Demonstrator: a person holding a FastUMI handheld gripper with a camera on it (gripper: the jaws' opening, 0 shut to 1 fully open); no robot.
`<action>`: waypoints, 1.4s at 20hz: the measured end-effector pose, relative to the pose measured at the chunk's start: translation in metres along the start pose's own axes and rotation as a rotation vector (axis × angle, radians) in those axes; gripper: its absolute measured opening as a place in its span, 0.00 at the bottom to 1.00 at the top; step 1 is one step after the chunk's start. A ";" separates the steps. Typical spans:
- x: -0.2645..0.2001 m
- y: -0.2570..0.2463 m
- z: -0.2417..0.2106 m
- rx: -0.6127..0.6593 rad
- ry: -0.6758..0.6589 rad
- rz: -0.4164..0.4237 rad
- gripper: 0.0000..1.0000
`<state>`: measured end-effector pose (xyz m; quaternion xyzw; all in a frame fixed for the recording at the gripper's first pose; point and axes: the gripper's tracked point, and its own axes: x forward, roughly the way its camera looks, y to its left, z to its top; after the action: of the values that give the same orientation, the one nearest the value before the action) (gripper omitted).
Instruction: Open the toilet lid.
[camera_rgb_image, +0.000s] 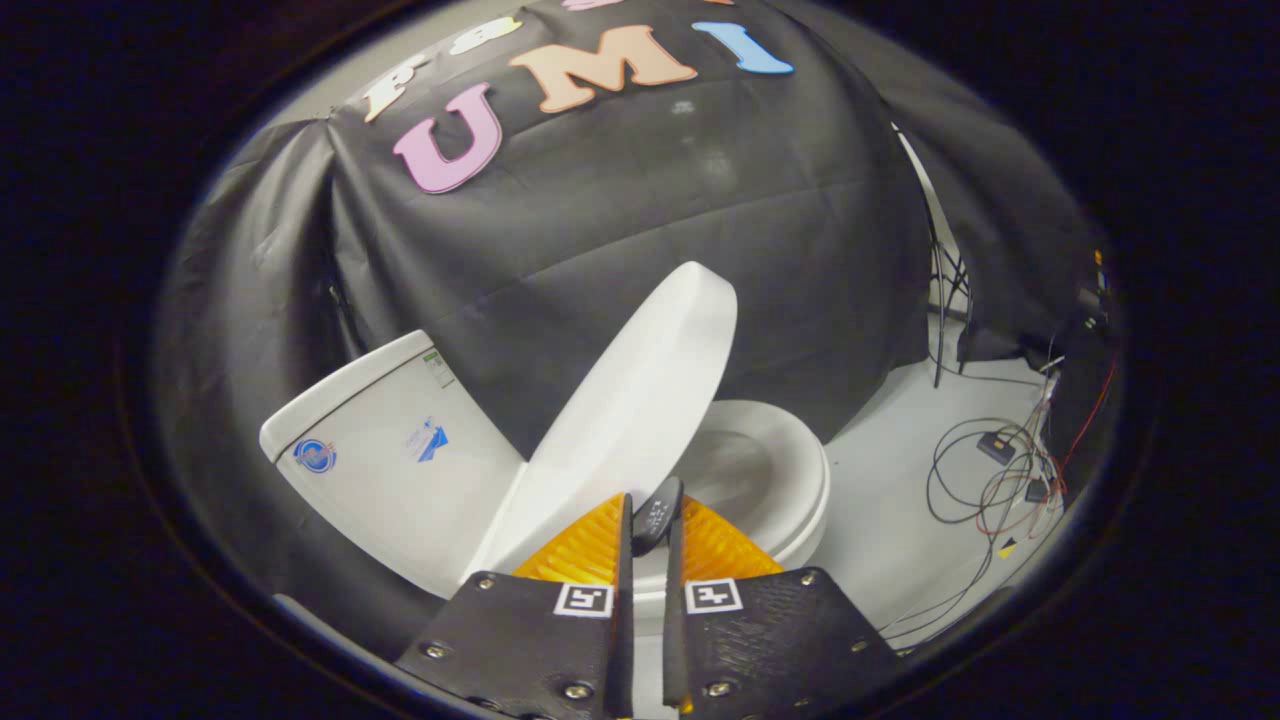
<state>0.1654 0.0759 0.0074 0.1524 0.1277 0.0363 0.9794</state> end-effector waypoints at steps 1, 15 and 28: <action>-0.002 0.003 0.003 -0.011 -0.008 0.001 0.12; -0.003 0.028 0.017 -0.034 0.005 -0.011 0.12; -0.010 0.060 0.032 0.037 -0.012 0.014 0.11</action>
<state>0.1625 0.1231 0.0577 0.1718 0.1216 0.0399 0.9768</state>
